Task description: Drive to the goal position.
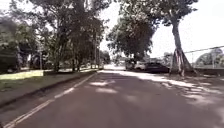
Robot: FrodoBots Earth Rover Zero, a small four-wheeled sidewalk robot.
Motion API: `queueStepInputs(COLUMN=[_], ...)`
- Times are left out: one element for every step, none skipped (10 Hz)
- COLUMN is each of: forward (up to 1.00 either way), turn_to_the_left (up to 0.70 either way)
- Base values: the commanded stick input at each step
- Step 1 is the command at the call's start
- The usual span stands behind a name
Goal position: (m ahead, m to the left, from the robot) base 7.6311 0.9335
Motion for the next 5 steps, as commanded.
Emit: queueStepInputs(forward=[0.70,0.70,0.70,0.70,0.70], turn_to_the_left=[0.00,0.00,0.00,0.13,0.27])
